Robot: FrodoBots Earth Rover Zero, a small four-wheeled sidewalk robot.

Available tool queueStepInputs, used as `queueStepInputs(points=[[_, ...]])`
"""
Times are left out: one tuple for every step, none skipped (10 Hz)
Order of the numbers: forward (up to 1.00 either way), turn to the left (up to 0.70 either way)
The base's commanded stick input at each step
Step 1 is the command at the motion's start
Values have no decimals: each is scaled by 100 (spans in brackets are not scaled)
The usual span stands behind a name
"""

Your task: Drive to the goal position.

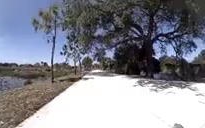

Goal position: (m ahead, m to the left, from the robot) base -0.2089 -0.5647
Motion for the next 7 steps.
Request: queueStepInputs(points=[[85,-9],[85,0],[85,0],[85,0],[85,0],[85,0],[85,0]])
